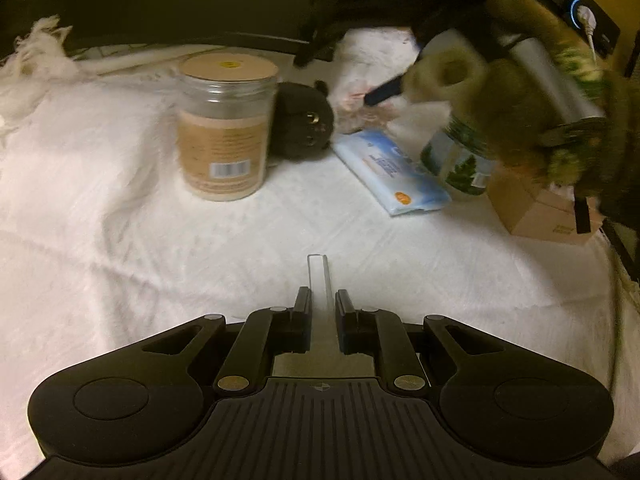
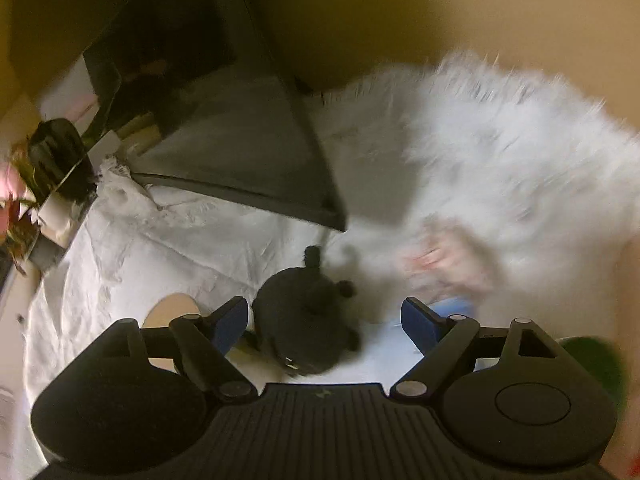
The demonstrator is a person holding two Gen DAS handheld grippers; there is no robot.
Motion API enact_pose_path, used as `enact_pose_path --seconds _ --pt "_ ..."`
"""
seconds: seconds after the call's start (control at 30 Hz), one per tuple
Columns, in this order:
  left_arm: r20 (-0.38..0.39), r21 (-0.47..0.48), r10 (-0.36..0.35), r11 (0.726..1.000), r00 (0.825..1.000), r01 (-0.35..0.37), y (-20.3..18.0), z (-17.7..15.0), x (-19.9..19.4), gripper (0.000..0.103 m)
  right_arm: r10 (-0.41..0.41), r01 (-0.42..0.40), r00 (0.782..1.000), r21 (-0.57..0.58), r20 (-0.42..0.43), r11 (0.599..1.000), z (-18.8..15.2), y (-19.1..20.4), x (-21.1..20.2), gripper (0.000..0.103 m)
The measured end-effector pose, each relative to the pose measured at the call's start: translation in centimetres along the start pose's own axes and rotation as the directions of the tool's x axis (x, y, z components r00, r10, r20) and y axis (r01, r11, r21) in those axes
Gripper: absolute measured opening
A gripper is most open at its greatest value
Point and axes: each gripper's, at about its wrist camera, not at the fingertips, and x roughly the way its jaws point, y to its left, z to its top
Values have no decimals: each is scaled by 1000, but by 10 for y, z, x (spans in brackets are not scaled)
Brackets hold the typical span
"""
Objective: Organize soft objects
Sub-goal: 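Grasp the black cat plush with the right tool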
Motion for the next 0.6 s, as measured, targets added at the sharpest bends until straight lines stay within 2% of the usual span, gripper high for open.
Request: enact_pose_path --seconds 0.13,0.23,0.4,0.43,0.47,0.6 --pt "11 -21 20 1000 1000 -20 12 0 -8 15 -57 61 997 78 -49 995 0 -3 38 85" --pt "8 -26 31 999 999 -30 17 -2 -9 15 36 -22 997 193 -68 981 -2 -15 47 85" --pt "-1 -28 19 999 1000 -19 20 0 -5 15 142 -101 984 313 -111 944 -7 -29 54 84" --pt "-2 -26 14 1000 1000 -14 19 1 -3 15 155 -111 982 327 -113 939 -8 -30 53 78" --pt "-3 -20 11 1000 1000 -11 18 2 -2 15 161 -115 980 336 -113 935 -9 -30 52 60" --pt "-1 -5 4 1000 1000 -4 15 3 -1 15 159 -112 980 325 -123 939 -8 -27 46 57"
